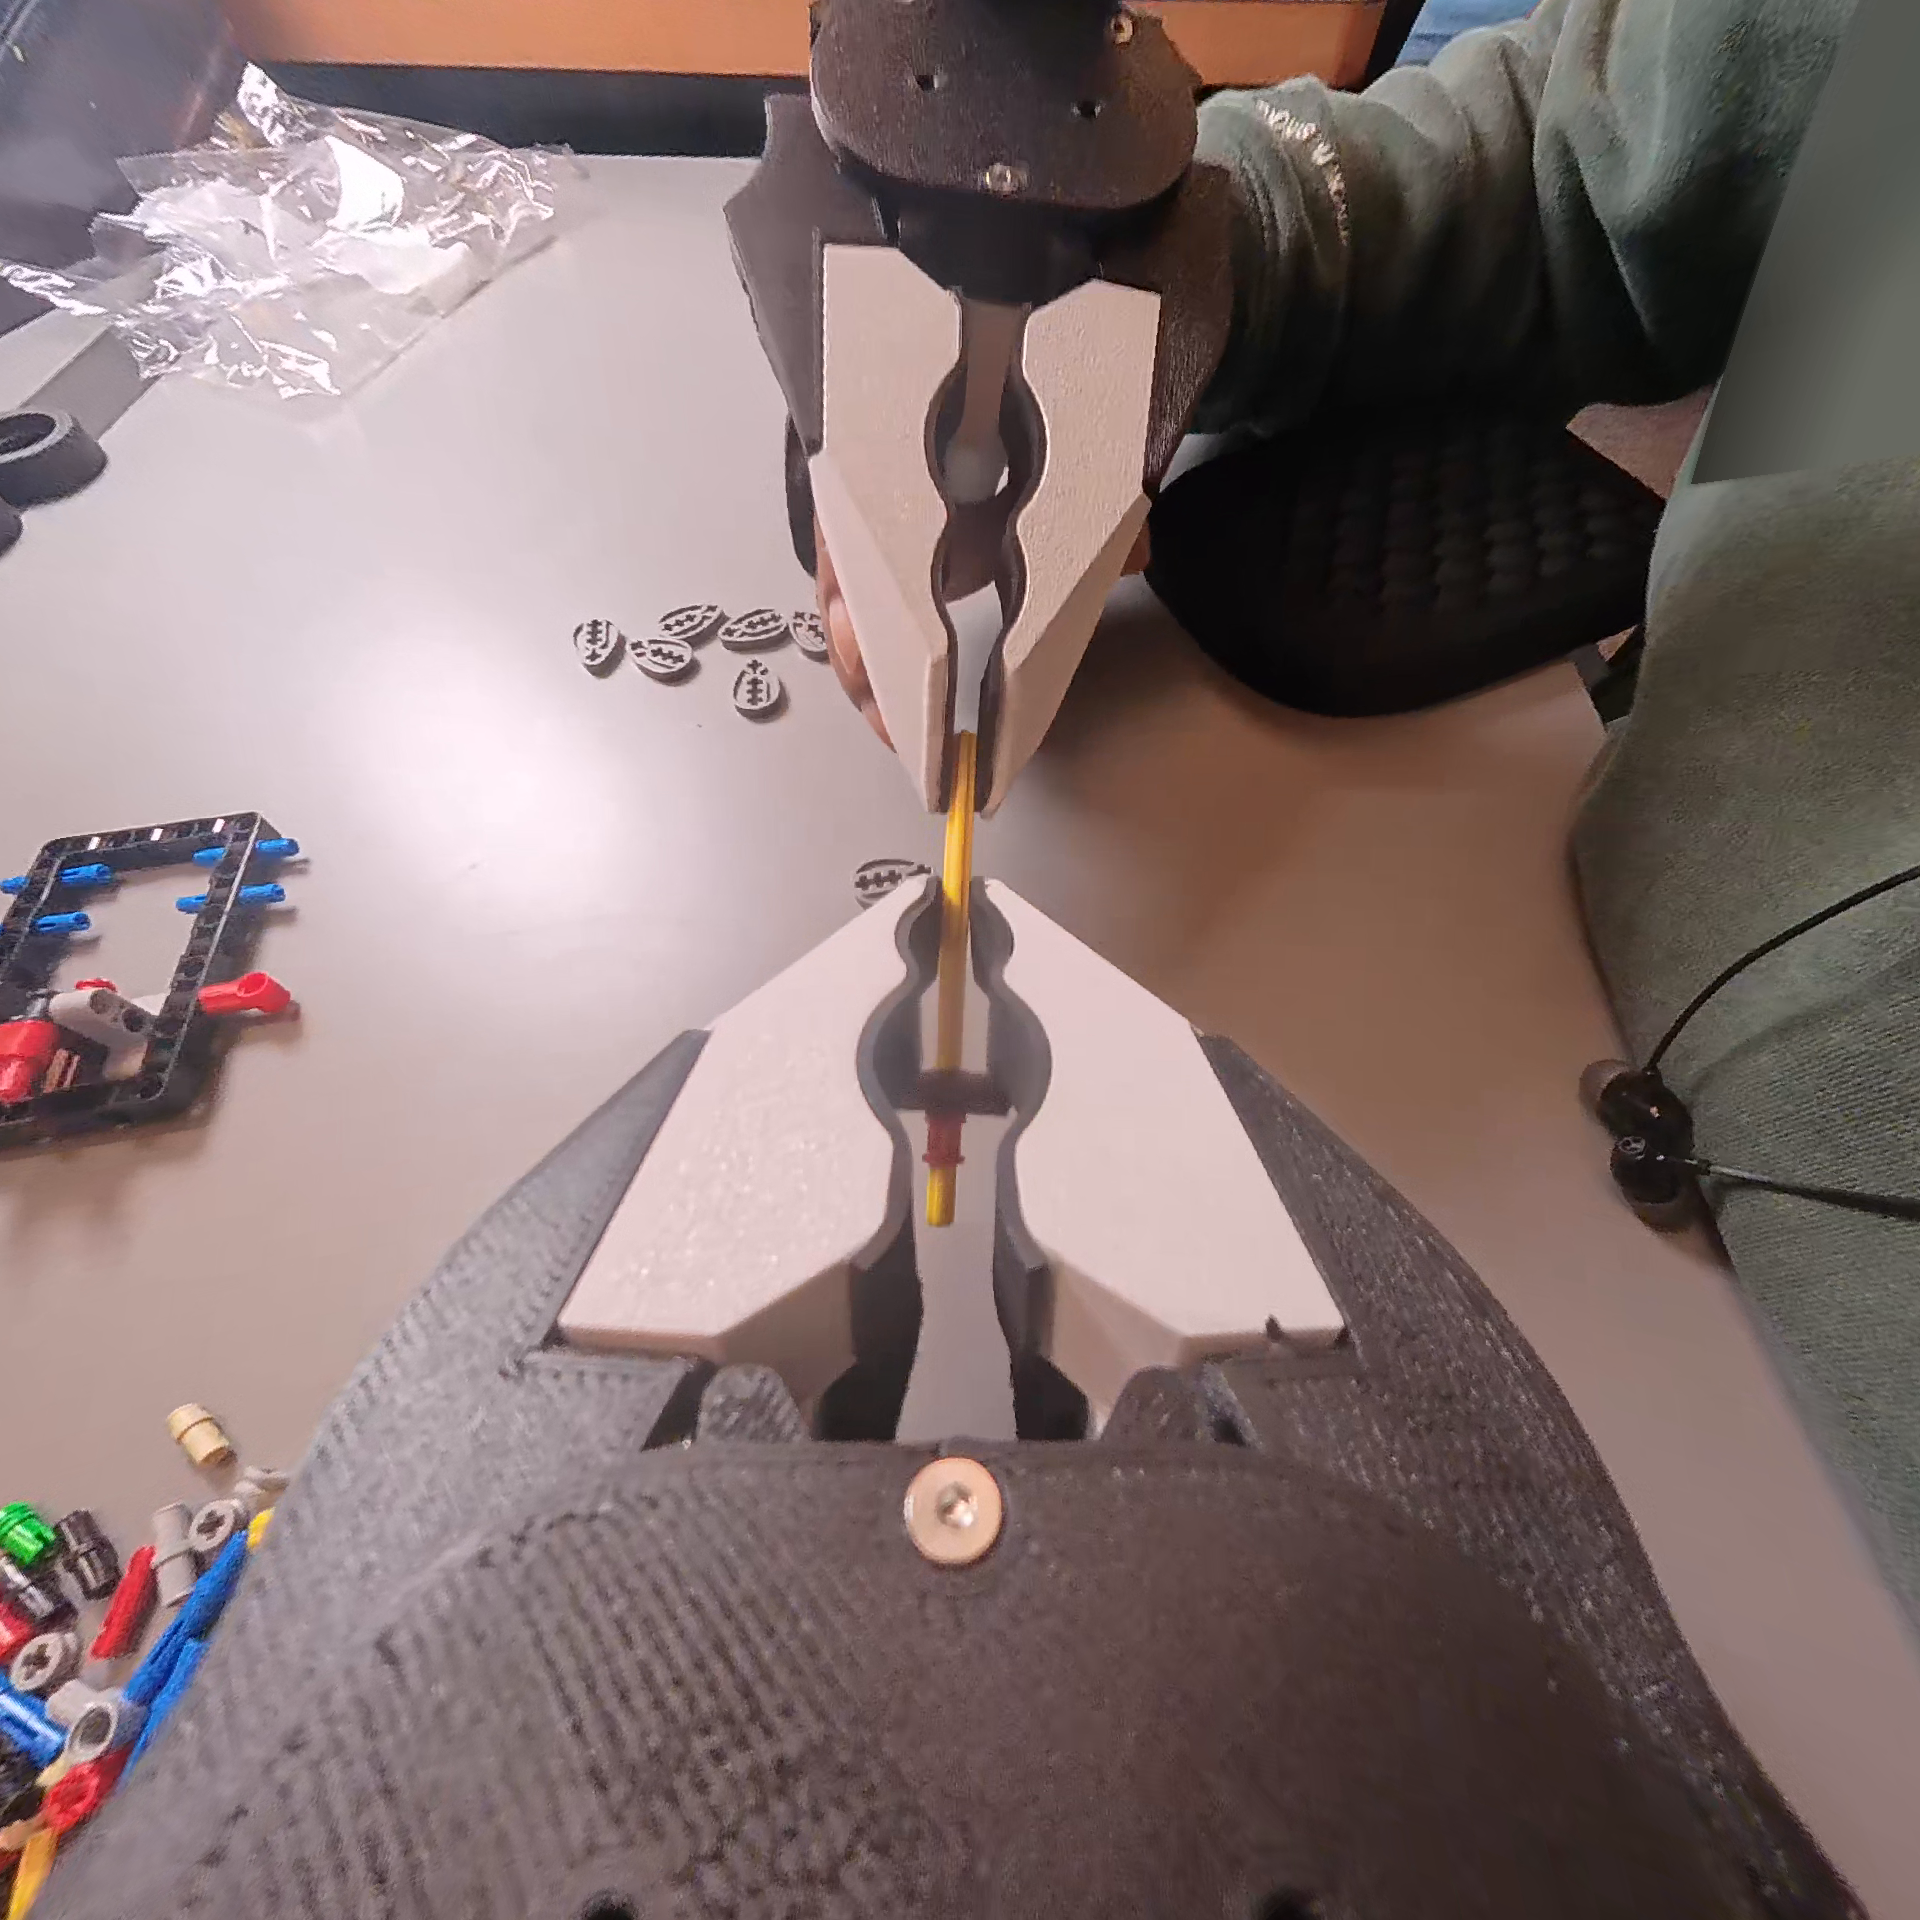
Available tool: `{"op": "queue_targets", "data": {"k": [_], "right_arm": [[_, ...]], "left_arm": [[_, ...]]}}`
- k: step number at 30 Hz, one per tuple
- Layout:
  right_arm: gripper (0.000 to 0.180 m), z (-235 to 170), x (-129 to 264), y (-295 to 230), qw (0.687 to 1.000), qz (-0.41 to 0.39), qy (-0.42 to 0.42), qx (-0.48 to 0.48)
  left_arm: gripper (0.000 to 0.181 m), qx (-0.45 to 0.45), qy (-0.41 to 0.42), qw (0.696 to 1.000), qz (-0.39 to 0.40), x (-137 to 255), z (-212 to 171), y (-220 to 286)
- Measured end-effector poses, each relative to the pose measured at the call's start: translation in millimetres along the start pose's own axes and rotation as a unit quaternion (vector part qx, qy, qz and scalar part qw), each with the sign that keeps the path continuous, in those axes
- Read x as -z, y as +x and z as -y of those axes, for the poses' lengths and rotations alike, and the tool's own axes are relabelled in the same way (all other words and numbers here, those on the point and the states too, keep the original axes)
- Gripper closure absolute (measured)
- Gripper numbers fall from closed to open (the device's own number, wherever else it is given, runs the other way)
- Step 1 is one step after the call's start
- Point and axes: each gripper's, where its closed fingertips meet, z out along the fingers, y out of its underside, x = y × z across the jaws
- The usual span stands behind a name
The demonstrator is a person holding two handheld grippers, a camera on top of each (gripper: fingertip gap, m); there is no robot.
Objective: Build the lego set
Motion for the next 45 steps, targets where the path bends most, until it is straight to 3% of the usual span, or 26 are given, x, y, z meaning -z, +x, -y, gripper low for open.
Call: {"op": "queue_targets", "data": {"k": [7,12,18,22,32,36,39,45], "right_arm": [[0.177,-7.9,-4.6,-1.3,1.000,0.005,-0.022,-0.010],[0.159,-57.5,16.3,15.4,0.981,-0.021,-0.187,-0.057],[0.143,-82.3,15.2,6.5,0.952,-0.007,-0.286,-0.113],[0.144,-79.4,7.4,7.9,0.941,-0.006,-0.314,-0.123],[0.148,-78.3,18.0,-23.6,0.926,0.040,-0.359,-0.113],[0.146,-69.5,14.0,-7.9,0.947,0.011,-0.319,-0.046],[0.142,-71.9,6.3,1.4,0.956,0.033,-0.290,0.030],[0.162,-76.9,9.7,-10.9,0.951,0.090,-0.295,0.002]], "left_arm": [[0.178,0.007,-0.004,1.000,-0.007,-4.1,-1.6,1.2],[0.178,0.030,-0.030,0.999,0.010,-0.7,-14.9,-10.1],[0.178,0.060,-0.057,0.996,0.012,-3.2,-28.2,-14.9],[0.178,0.076,-0.059,0.995,0.016,-0.2,-30.9,-17.0],[0.178,0.076,-0.063,0.995,0.014,5.7,-33.8,-16.2],[0.178,0.078,-0.062,0.995,-0.002,3.3,-33.6,-11.1],[0.178,0.074,-0.066,0.995,-0.019,0.7,-34.2,-4.1],[0.178,0.089,-0.063,0.993,-0.048,-2.4,-34.2,5.7]]}}
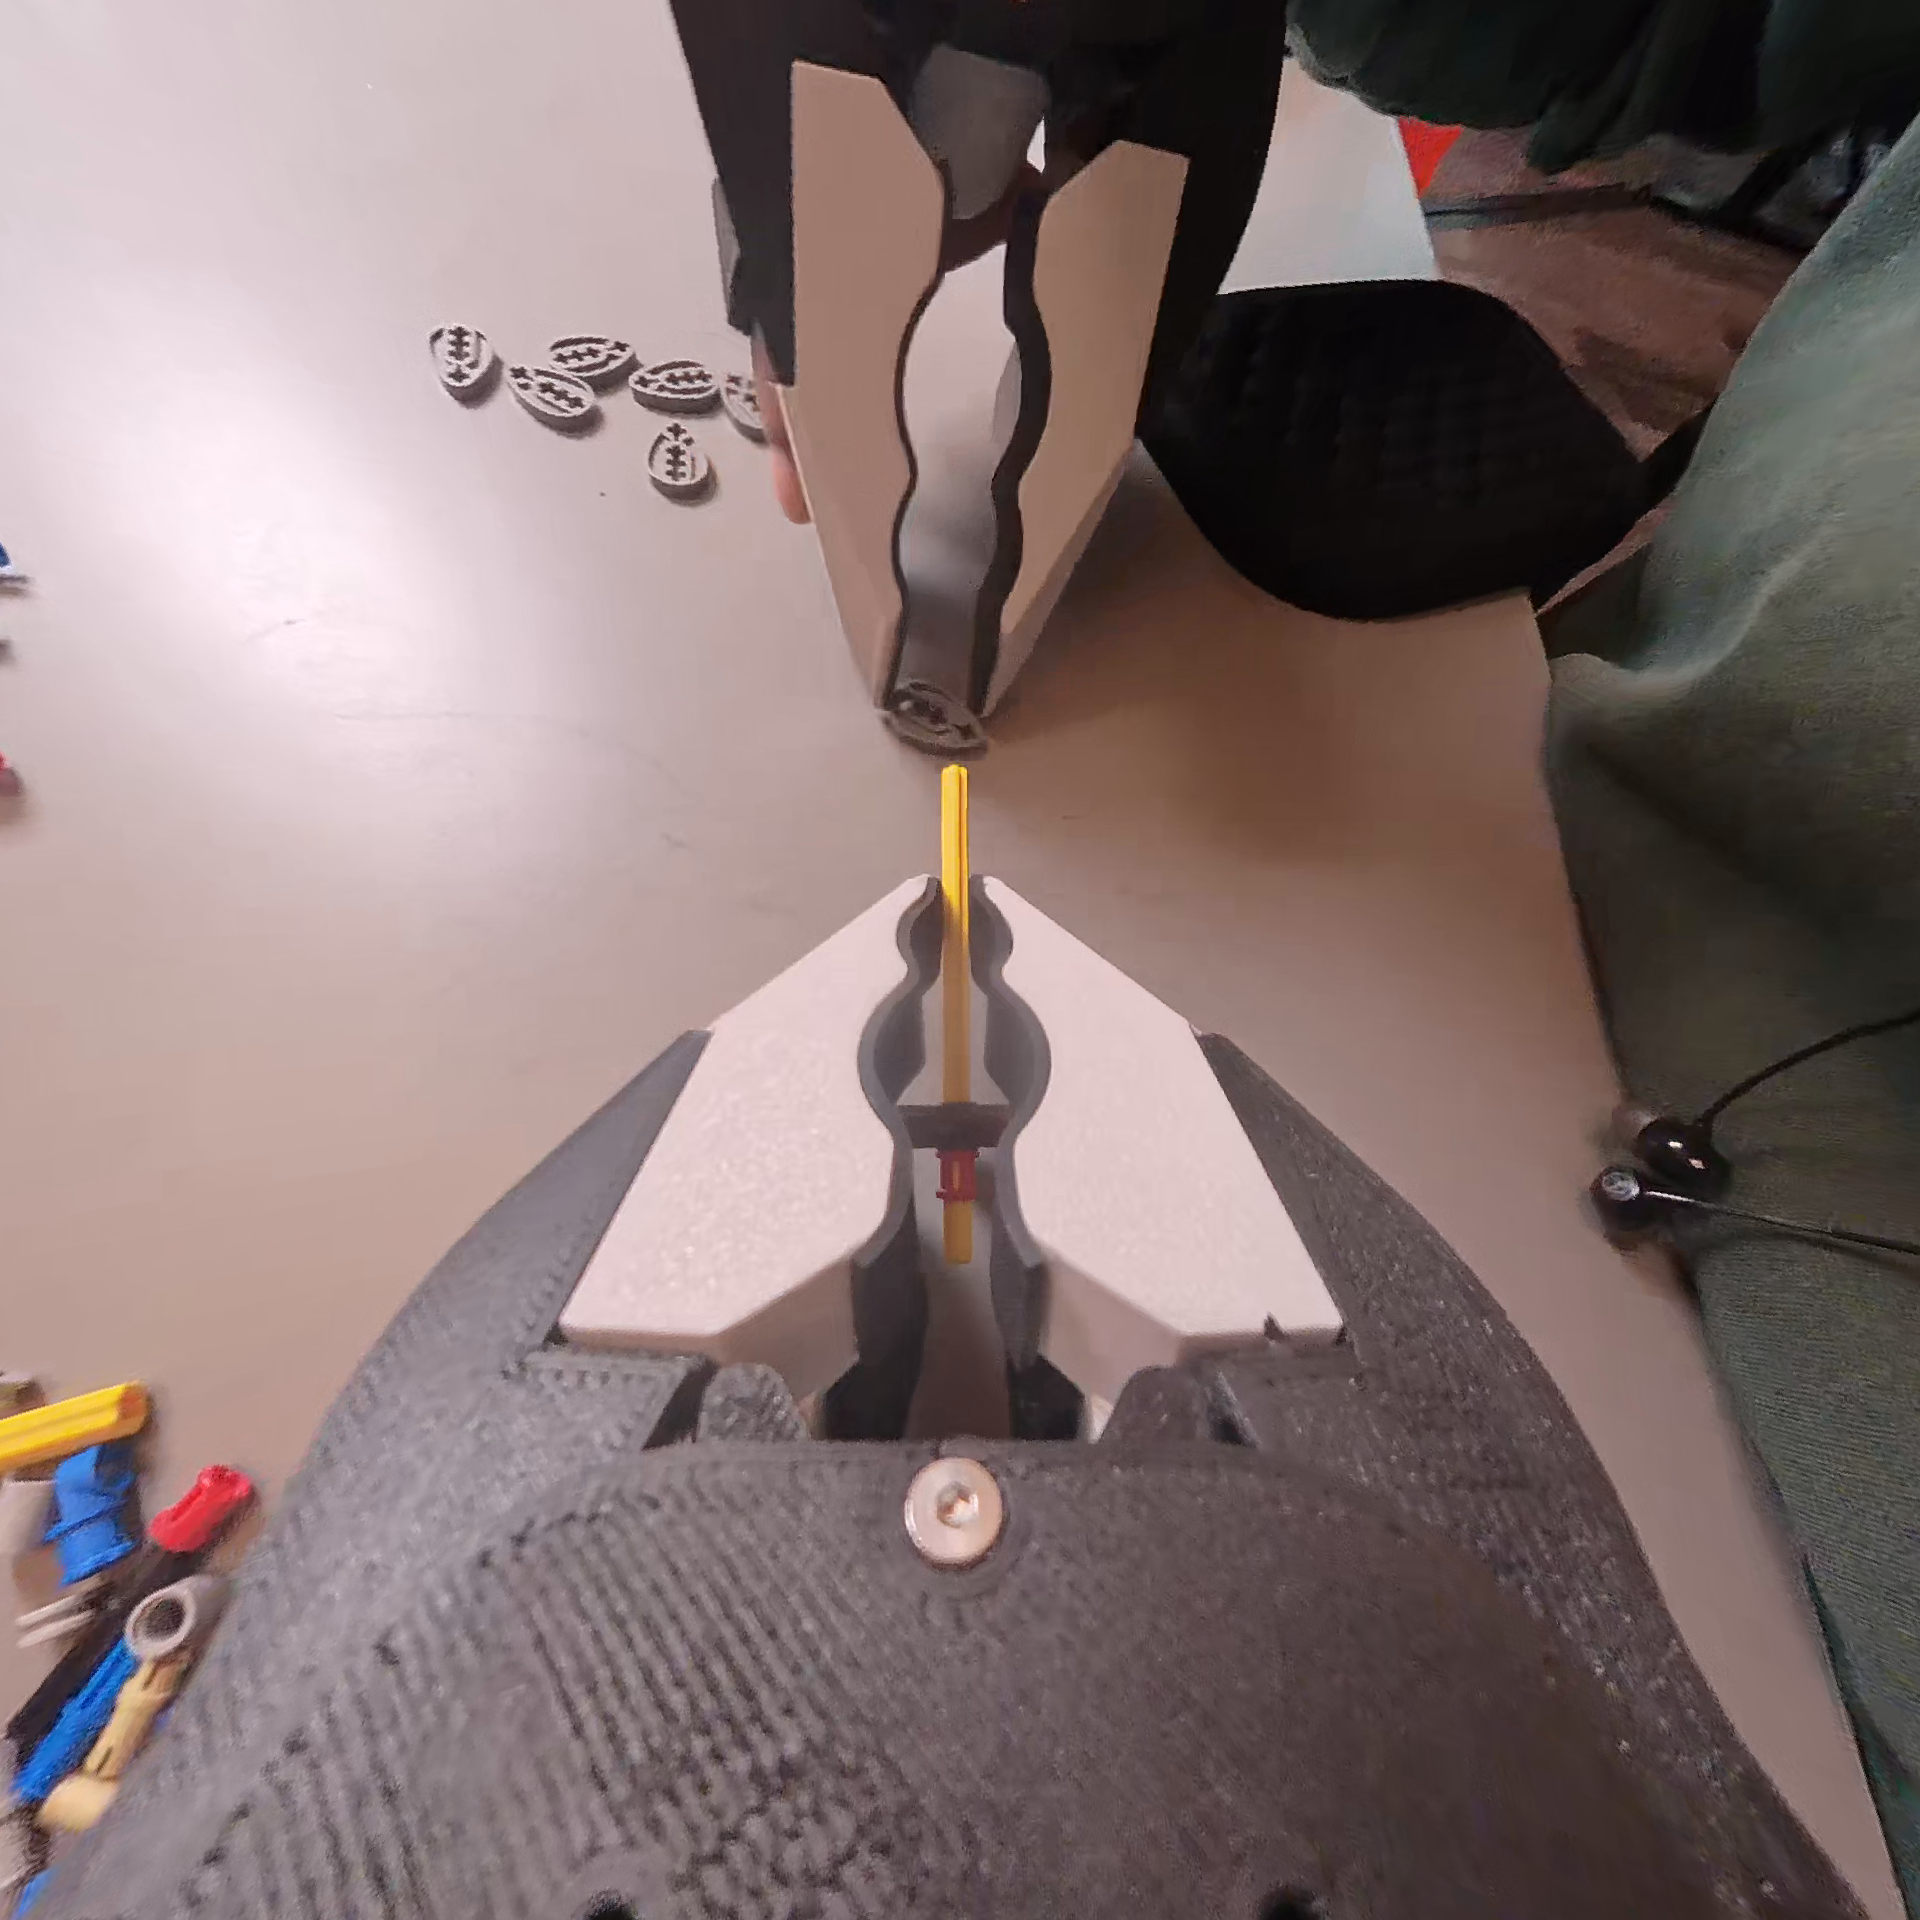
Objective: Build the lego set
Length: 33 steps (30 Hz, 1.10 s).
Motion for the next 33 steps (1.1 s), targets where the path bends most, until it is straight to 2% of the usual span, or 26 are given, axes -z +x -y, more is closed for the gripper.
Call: {"op": "queue_targets", "data": {"k": [3,5,11,17,22,24,26,31,33], "right_arm": [[0.153,-0.6,3.5,-1.3,1.000,-0.016,-0.002,0.016],[0.149,1.4,3.9,-6.4,1.000,0.001,0.003,0.020],[0.147,-3.1,1.0,-4.1,0.996,0.032,-0.030,0.082],[0.165,-6.5,1.2,-11.3,0.994,0.061,-0.043,0.086],[0.151,-1.5,-1.6,-13.5,0.994,0.053,-0.030,0.088],[0.153,-0.3,-2.7,-16.9,0.993,0.062,-0.029,0.093],[0.165,-1.0,-2.4,-17.0,0.993,0.065,-0.027,0.093],[0.167,-3.8,0.1,-18.8,0.996,0.056,0.000,0.076],[0.167,2.4,3.2,-20.7,0.996,0.052,0.046,0.051]], "left_arm": [[0.178,0.019,0.012,0.999,-0.030,0.0,2.5,4.1],[0.178,0.033,0.020,0.998,-0.050,0.3,3.7,6.1],[0.178,0.043,0.018,0.997,-0.067,-1.8,0.8,8.4],[0.178,0.042,0.017,0.997,-0.067,-0.4,-0.2,8.8],[0.178,0.056,0.024,0.994,-0.094,-0.7,1.5,12.9],[0.178,0.062,0.025,0.992,-0.105,-0.9,1.9,15.9],[0.178,0.071,0.031,0.990,-0.120,0.1,3.3,19.3],[0.178,0.109,0.059,0.976,-0.177,5.5,12.1,29.7],[0.178,0.121,0.071,0.970,-0.198,7.6,16.5,33.5]]}}
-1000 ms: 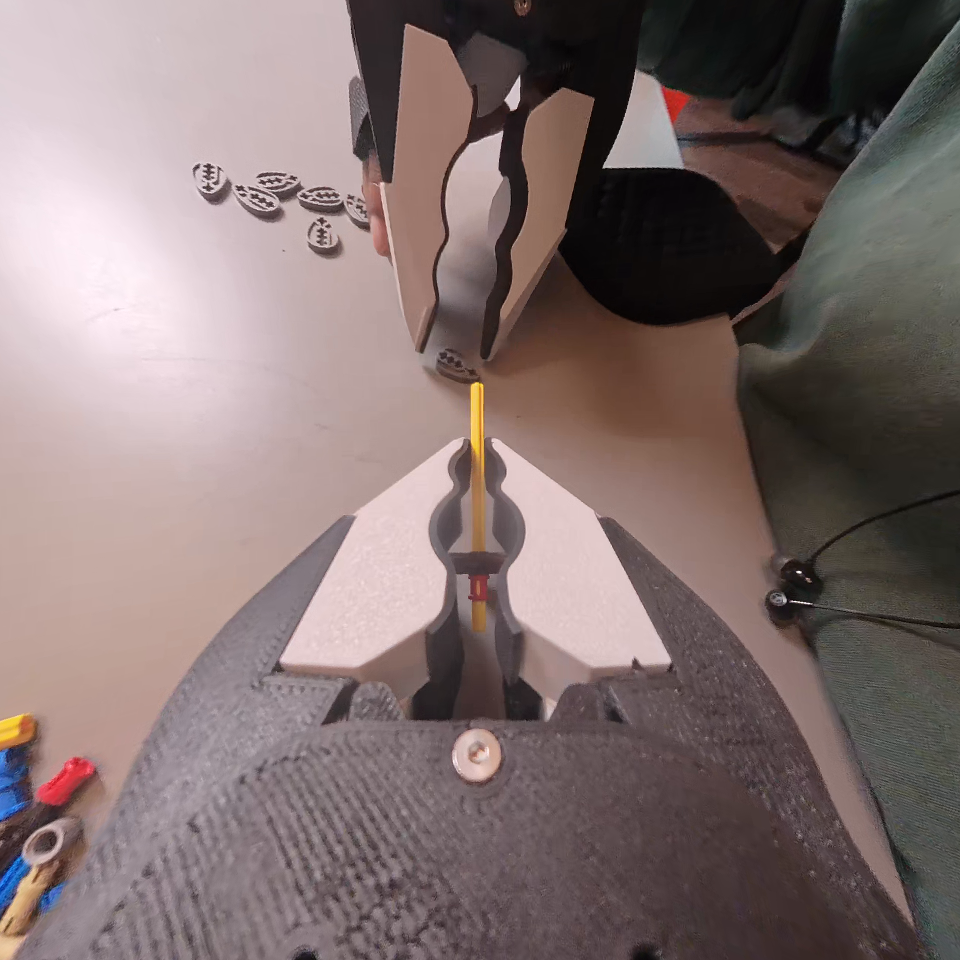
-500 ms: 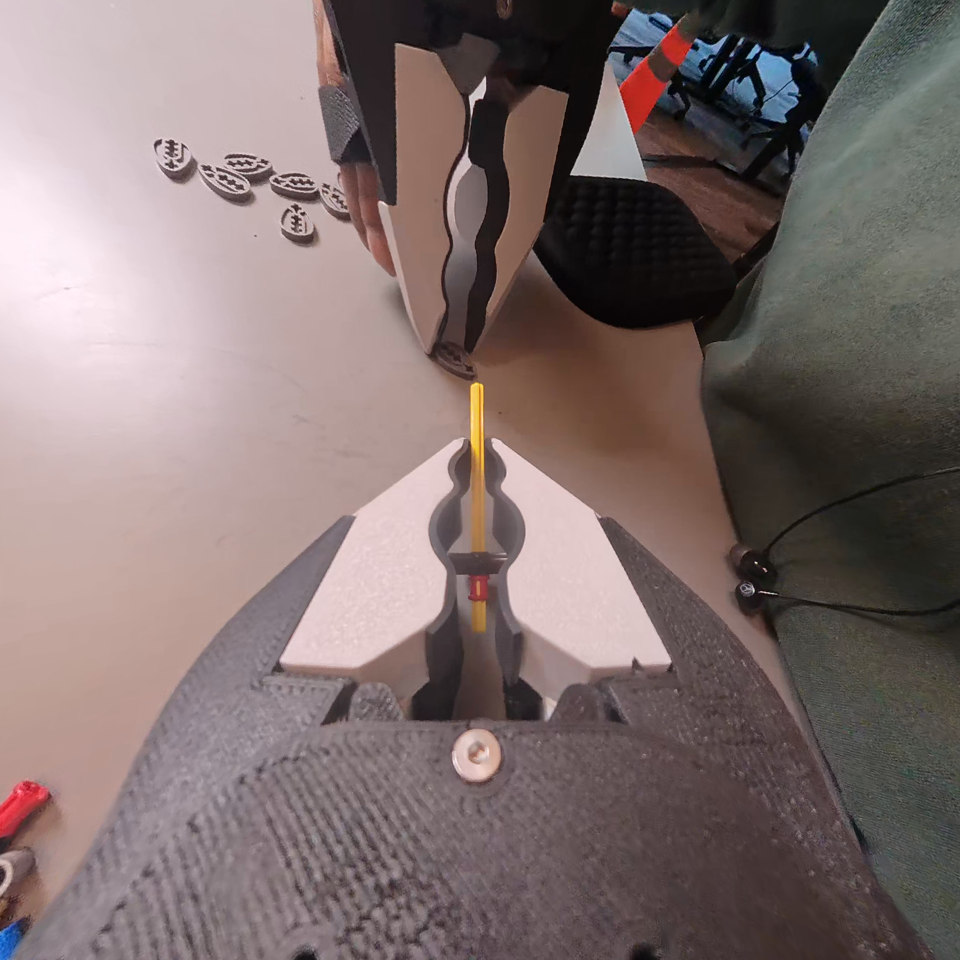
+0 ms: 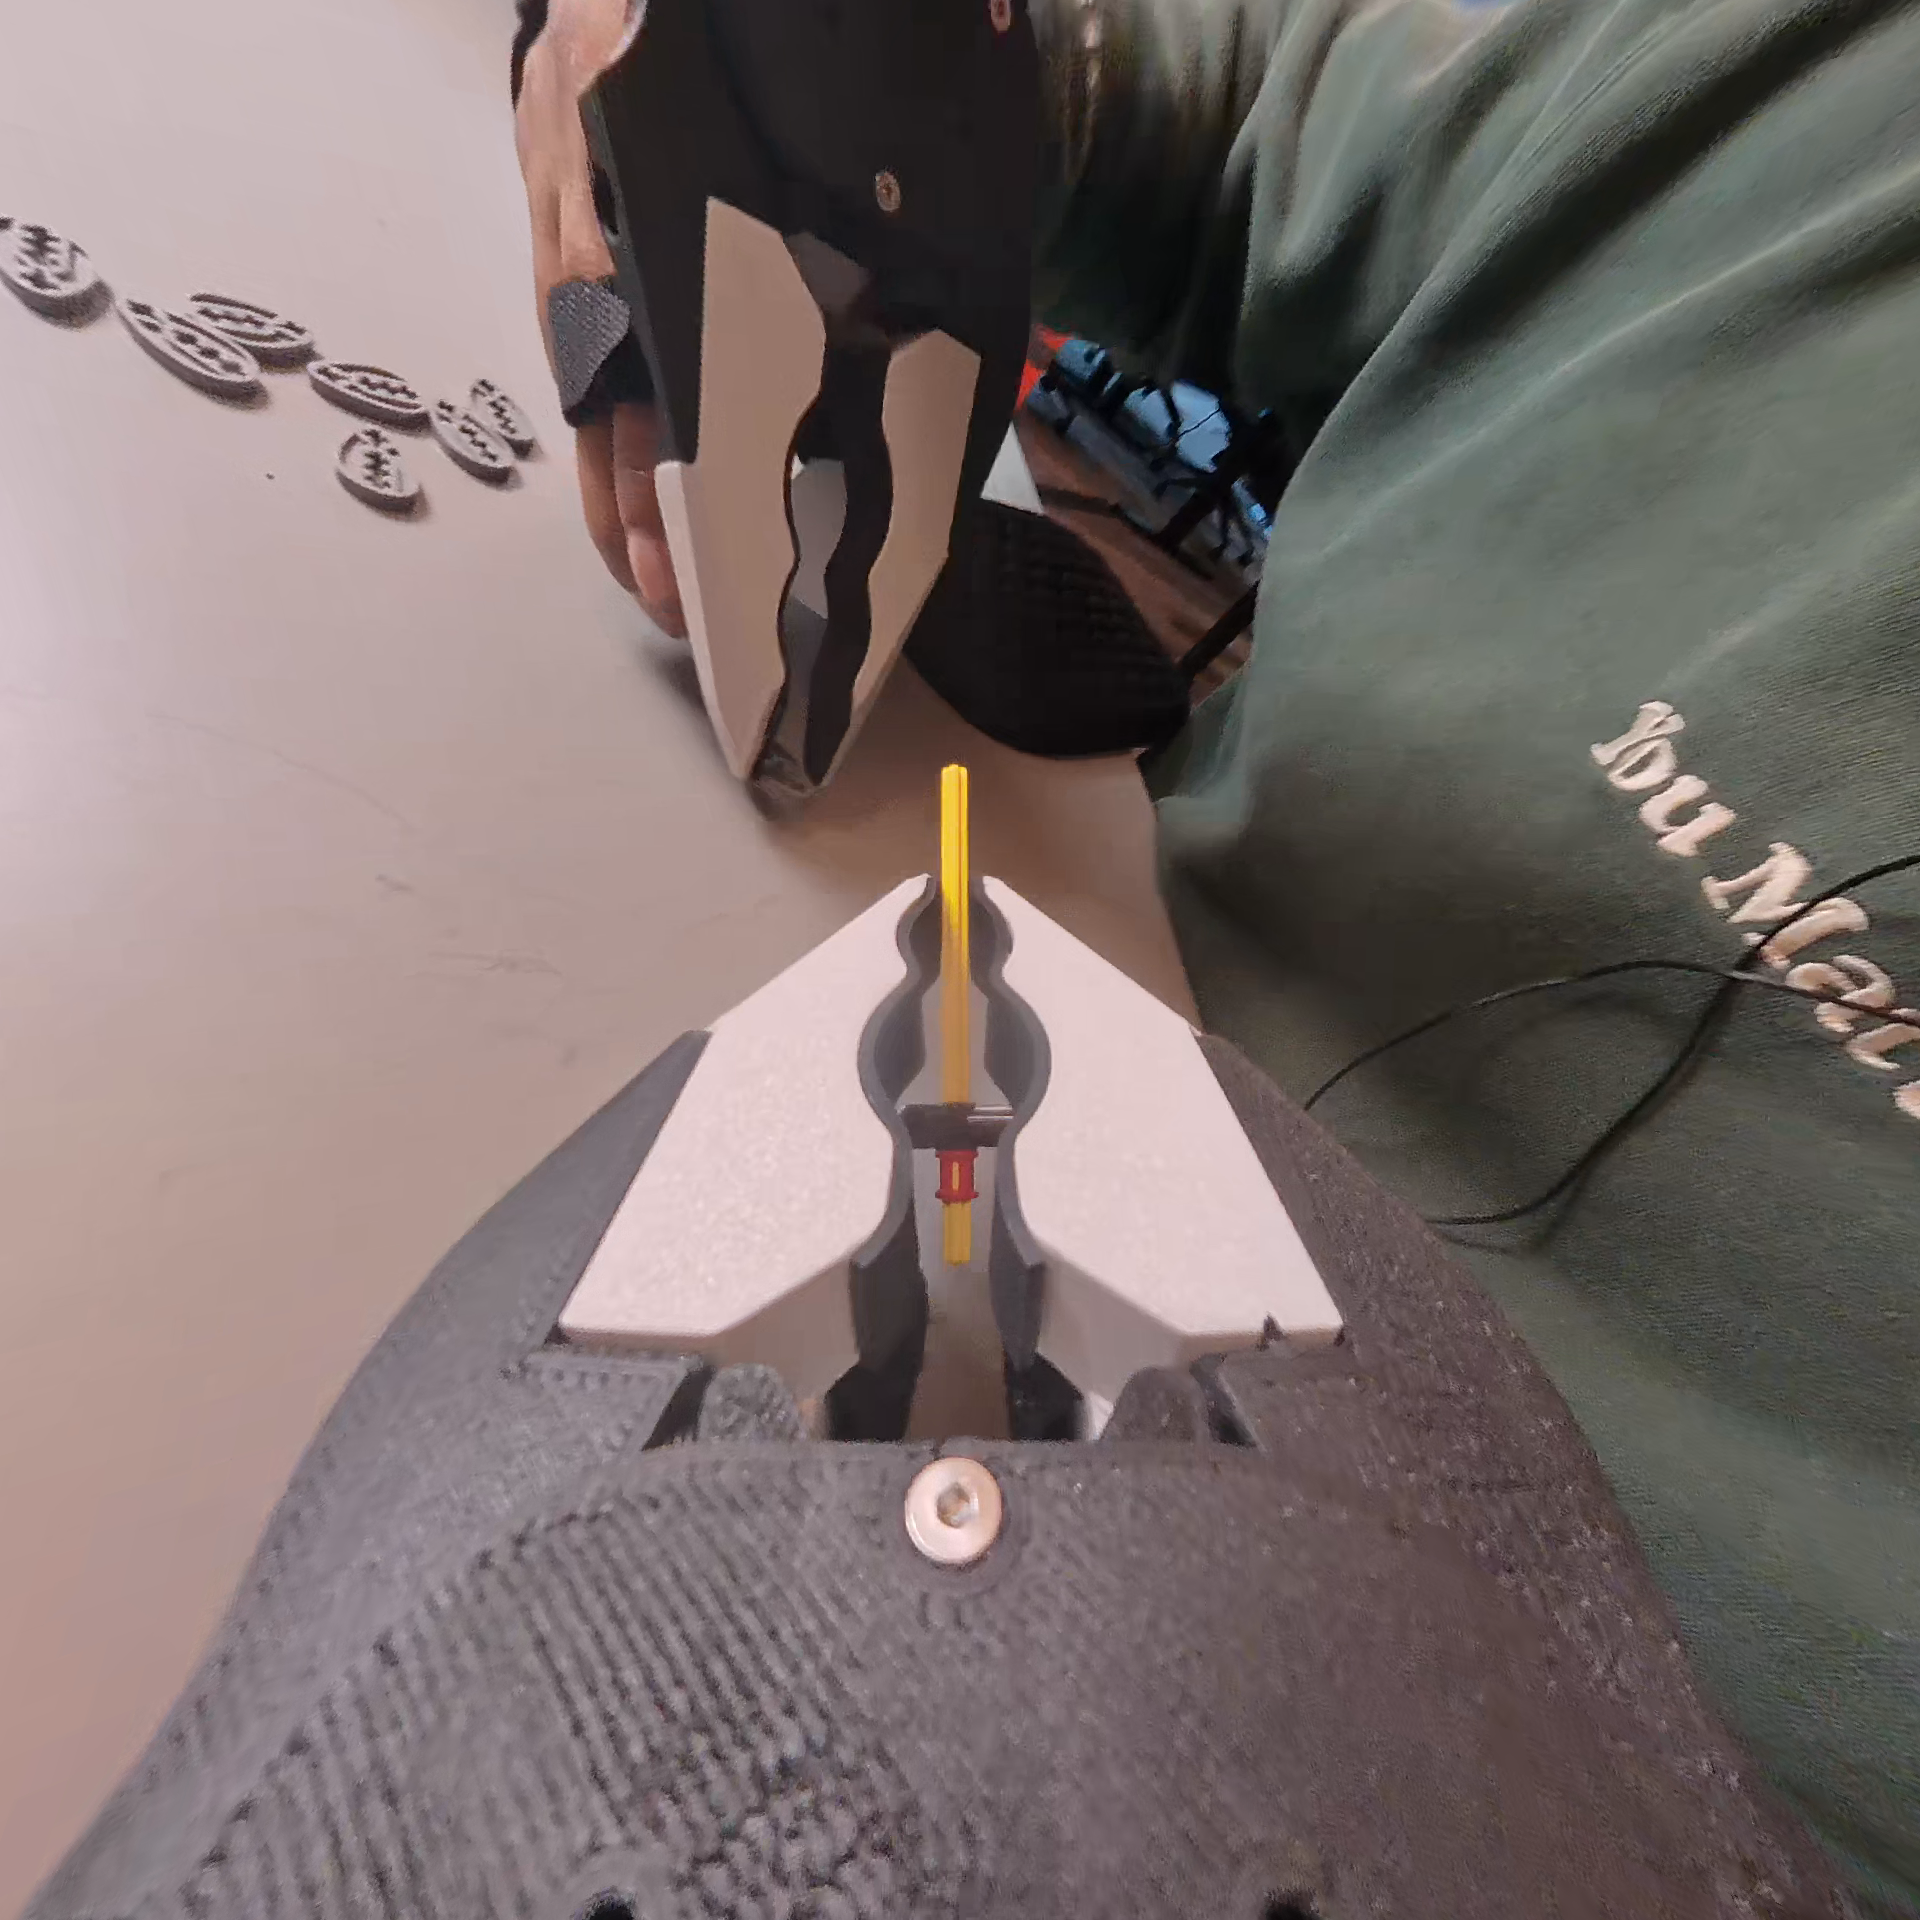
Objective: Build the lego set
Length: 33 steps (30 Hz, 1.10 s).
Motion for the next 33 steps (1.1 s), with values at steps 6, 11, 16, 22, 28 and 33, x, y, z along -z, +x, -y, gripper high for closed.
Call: {"op": "queue_targets", "data": {"k": [6,11,16,22,28,33], "right_arm": [[0.167,81.7,60.5,10.5,0.941,-0.034,0.331,-0.065],[0.167,88.1,67.6,11.4,0.900,-0.007,0.425,-0.091],[0.168,91.3,74.9,16.4,0.878,0.016,0.462,-0.121],[0.168,93.6,83.4,30.1,0.841,0.036,0.512,-0.171],[0.168,98.0,83.9,38.8,0.823,0.060,0.530,-0.196],[0.168,96.8,82.8,45.1,0.815,0.071,0.536,-0.208]], "left_arm": [[0.178,0.053,0.066,0.993,-0.077,0.1,23.3,18.3],[0.178,0.123,0.131,0.976,-0.127,4.4,45.4,25.4],[0.178,0.176,0.168,0.959,-0.147,9.9,56.3,23.7],[0.178,0.218,0.207,0.943,-0.140,16.4,68.4,19.2],[0.178,0.240,0.211,0.939,-0.125,19.8,65.5,11.3],[0.178,0.235,0.220,0.939,-0.123,27.0,68.4,11.8]]}}
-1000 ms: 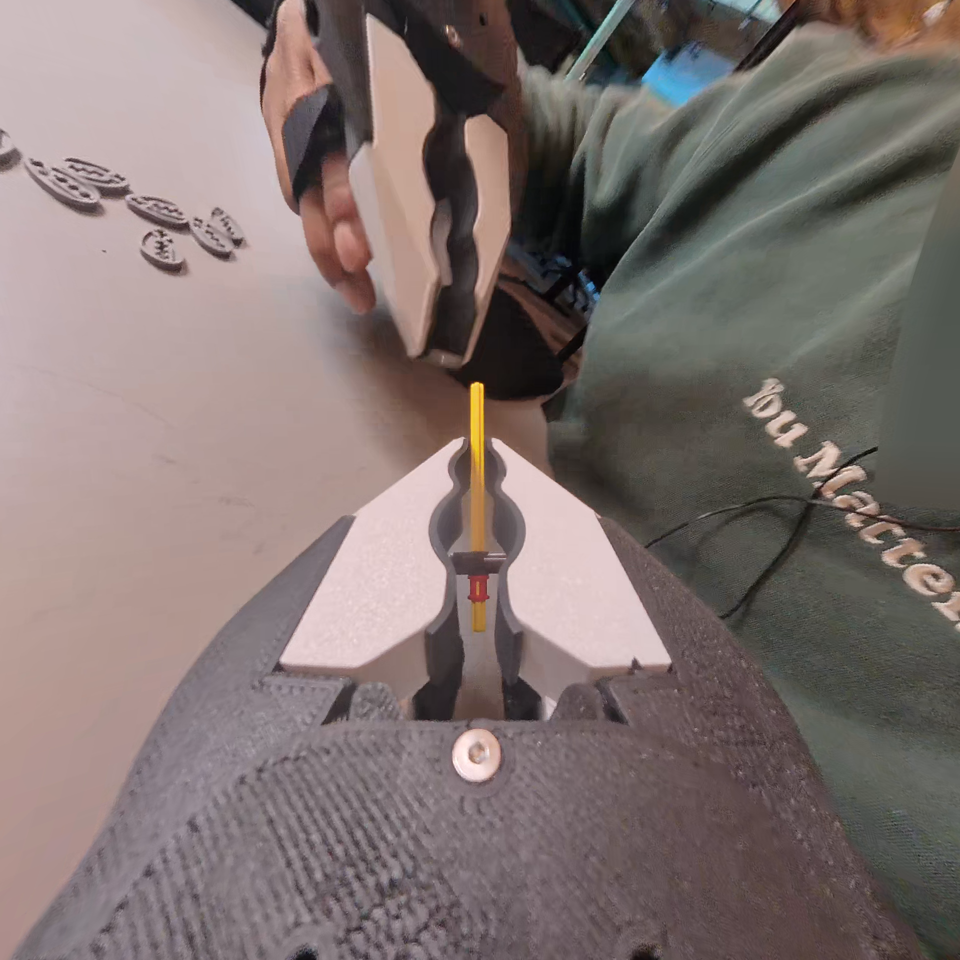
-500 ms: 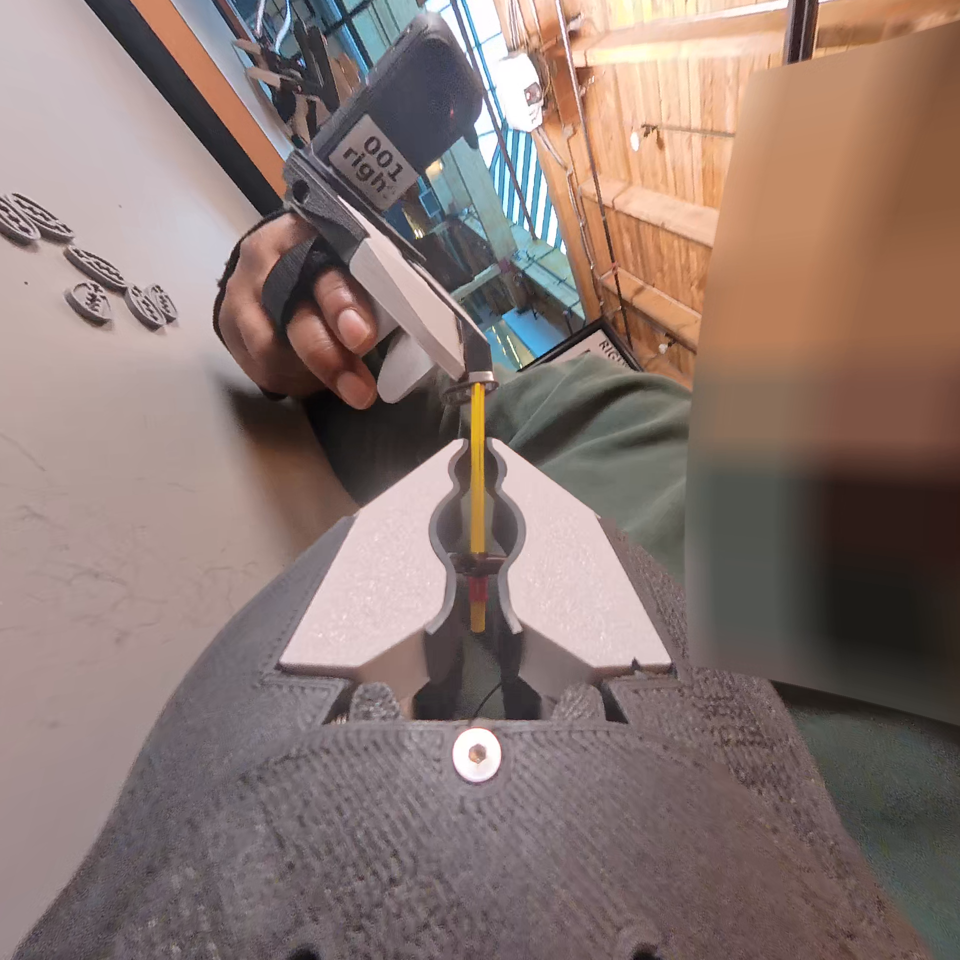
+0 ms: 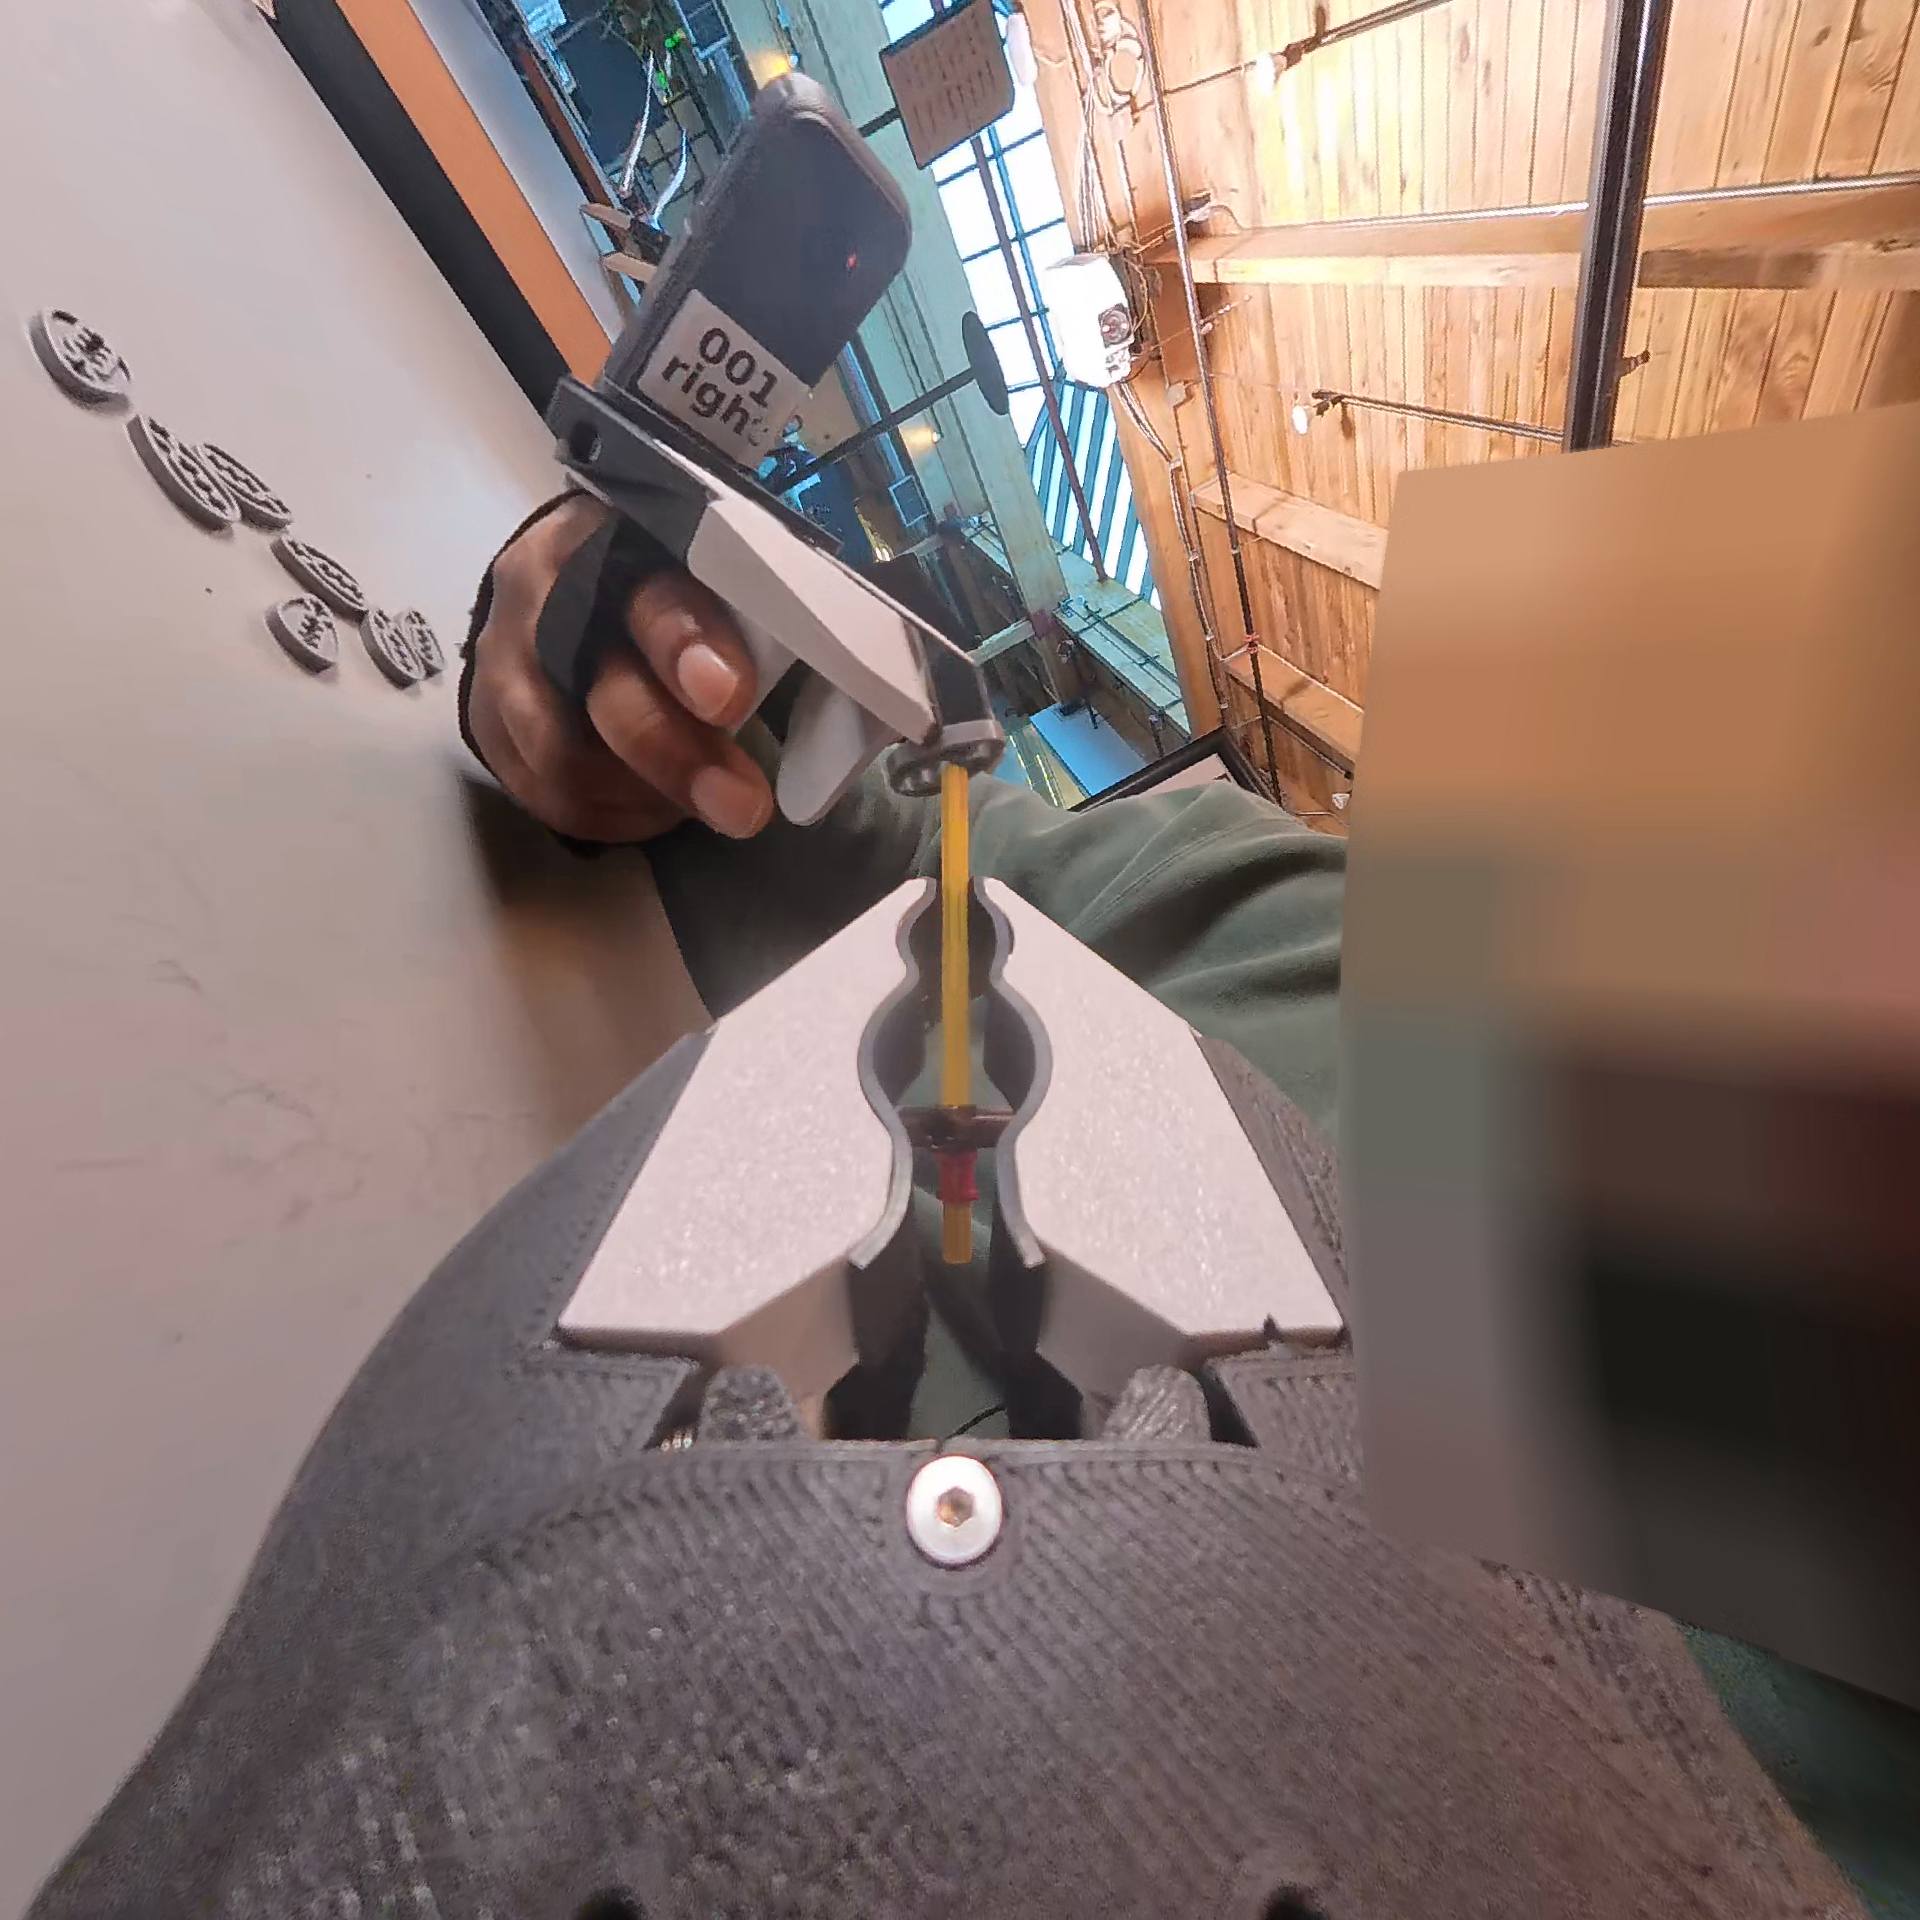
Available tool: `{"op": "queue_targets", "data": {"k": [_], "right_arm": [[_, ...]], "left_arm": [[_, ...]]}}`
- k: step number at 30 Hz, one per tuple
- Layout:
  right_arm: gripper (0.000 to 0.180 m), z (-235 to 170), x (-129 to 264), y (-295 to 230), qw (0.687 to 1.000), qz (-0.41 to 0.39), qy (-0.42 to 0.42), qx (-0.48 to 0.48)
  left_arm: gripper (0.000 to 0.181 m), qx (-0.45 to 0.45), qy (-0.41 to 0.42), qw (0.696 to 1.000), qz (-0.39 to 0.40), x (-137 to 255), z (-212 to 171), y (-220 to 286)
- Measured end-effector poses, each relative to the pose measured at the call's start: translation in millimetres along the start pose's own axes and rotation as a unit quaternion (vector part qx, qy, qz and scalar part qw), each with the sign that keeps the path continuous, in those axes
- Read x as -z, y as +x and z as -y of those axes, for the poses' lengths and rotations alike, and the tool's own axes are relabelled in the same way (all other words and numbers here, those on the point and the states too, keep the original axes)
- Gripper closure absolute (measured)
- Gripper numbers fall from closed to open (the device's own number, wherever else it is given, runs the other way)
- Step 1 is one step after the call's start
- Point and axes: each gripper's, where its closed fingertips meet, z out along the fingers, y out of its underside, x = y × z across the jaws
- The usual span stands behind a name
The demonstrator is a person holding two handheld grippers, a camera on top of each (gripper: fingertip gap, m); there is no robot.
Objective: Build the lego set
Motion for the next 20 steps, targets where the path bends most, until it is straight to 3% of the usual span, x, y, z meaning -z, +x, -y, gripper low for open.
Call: {"op": "queue_targets", "data": {"k": [20], "right_arm": [[0.168,-0.3,-1.6,-0.2,1.000,0.015,0.018,-0.008]], "left_arm": [[0.178,0.004,-0.002,1.000,-0.002,-2.0,-1.2,0.3]]}}
